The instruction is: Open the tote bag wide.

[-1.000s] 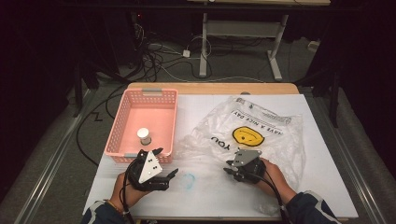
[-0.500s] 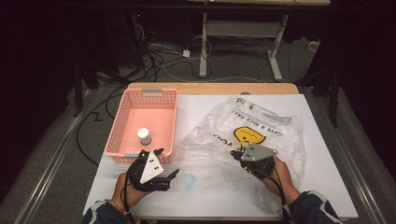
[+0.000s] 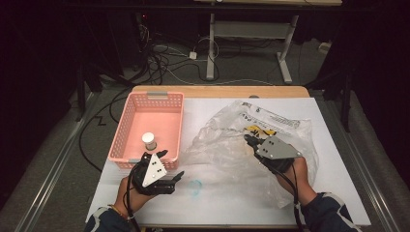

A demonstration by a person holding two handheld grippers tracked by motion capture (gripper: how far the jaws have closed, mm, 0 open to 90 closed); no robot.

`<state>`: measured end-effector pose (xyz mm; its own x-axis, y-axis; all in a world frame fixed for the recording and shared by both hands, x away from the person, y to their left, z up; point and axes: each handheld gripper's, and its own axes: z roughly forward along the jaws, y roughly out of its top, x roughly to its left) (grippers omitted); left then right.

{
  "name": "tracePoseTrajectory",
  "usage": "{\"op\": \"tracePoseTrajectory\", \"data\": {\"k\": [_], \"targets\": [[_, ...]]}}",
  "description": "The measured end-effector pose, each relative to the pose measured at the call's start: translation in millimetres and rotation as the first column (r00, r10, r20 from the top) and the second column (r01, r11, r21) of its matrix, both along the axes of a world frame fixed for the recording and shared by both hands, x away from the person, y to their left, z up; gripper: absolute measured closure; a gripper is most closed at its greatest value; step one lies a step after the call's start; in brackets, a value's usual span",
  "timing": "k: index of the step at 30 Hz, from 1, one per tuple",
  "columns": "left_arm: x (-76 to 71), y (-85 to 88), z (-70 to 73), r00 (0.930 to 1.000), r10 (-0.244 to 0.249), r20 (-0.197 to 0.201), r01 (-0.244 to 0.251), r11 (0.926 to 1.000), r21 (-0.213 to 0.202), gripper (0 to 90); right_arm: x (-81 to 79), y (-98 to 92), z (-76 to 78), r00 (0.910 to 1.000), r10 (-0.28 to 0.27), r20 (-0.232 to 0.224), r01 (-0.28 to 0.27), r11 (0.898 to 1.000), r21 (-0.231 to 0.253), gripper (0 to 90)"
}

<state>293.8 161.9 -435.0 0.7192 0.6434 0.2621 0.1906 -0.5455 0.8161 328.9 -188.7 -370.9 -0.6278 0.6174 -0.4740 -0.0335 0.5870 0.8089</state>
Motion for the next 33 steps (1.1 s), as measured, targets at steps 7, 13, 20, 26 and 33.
{"op": "tracePoseTrajectory", "data": {"k": [7, 13, 20, 26, 33], "targets": [[2.3, 4.5, 5.0, 0.9997, 0.019, 0.017, -0.019, 0.9998, -0.009, 17.3, -0.2, 0.8, 12.0, 0.9972, -0.061, 0.044, 0.06, 0.998, 0.023, 90.0], [7.1, 12.7, 14.9, 0.9972, 0.064, 0.04, -0.063, 0.9977, -0.026, 17.4, 3.8, -5.6, 23.8, 0.9917, -0.1, 0.08, 0.095, 0.993, 0.067, 90.0], [20.1, 25.5, 32.2, 0.9921, 0.113, 0.056, -0.109, 0.9922, -0.061, 17.4, 2.2, -10.8, 37.8, 0.9812, -0.139, 0.134, 0.125, 0.986, 0.109, 90.0], [49.8, 39.0, 46.3, 0.9851, 0.172, 0.006, -0.172, 0.9847, -0.03, 17.5, 4.4, -11.1, 35.5, 0.9776, -0.162, 0.135, 0.149, 0.984, 0.099, 90.0], [95.2, 44.9, 41.7, 0.9716, 0.2, -0.127, -0.191, 0.9784, 0.08, 18.0, 6.1, -23.0, 37.6, 0.9739, -0.179, 0.14, 0.165, 0.981, 0.103, 90.0]]}}
